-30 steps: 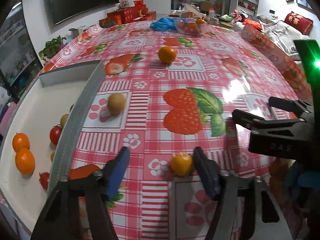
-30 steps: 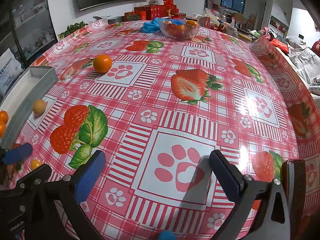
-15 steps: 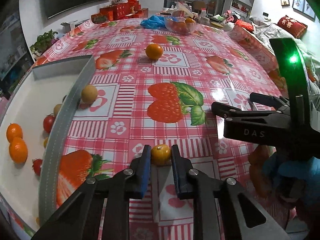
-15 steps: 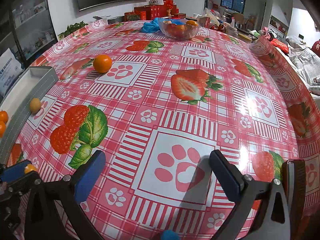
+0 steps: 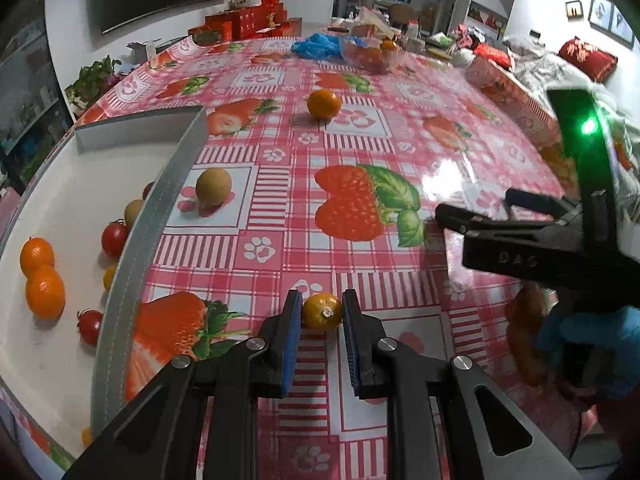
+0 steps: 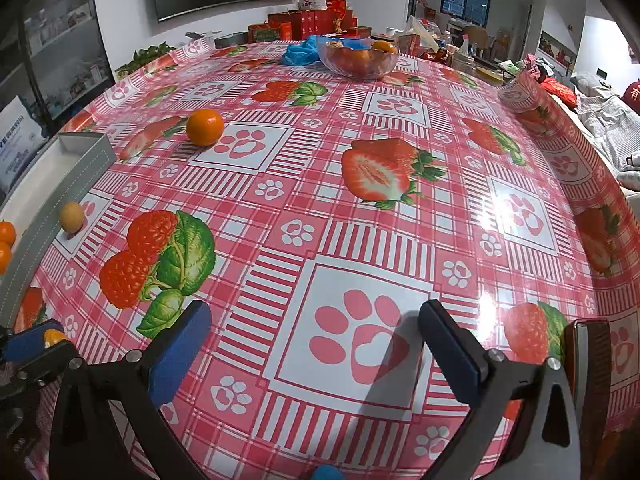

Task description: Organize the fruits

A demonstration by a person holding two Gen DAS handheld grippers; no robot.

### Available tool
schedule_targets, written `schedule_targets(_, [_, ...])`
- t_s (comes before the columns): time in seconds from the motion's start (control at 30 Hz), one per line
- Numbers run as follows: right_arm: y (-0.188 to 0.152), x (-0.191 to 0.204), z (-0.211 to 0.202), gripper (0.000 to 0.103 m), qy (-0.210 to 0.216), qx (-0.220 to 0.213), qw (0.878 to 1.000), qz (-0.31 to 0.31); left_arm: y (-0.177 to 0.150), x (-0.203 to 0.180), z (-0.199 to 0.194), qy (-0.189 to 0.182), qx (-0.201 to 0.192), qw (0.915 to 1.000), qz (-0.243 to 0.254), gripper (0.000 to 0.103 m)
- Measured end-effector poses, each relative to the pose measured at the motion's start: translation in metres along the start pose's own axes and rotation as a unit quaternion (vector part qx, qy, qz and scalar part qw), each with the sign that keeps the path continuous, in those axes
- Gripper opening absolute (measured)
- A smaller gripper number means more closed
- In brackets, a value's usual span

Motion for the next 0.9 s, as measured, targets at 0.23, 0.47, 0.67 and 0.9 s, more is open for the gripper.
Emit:
schedule_targets(0.23, [0.000,0.000,0.000,0.103,0.000,0.000,1.000,0.000,0.002,-0.003,0.003,0.010,-0.005,0.9998,0.013,0.022])
schedule_targets(0.47, [0.003,0.021,-0.008,0.103,0.038,0.019,0.999,-0.025,-0.001,0.007,-0.014,0.001,-0.018,0.9998,-0.003,0.021])
schedule_targets(0.67, [0.009,0.083,-0.013,0.103,0.090,0.005,0.990,-0.111,0.003,0.032,-0.039,0.009,-0.044,0.9987,-0.024,0.021])
schedule_targets(0.9, [0.022,0.144,-0.003,0.097,0.132,0.004,0.978,-0.162,0.006,0.075,-0.060,0.035,-0.064,0.9955,-0.060,0.021])
Point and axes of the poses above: each gripper's, at about its wrist camera, not at the fingertips, and z roughly the way its jaws point, x to its left, y to its top, the point moved 2 cm from there along z, roughly the way its jaws point, and after that the axes turned 9 degrees about z, right-handed, at the moved point
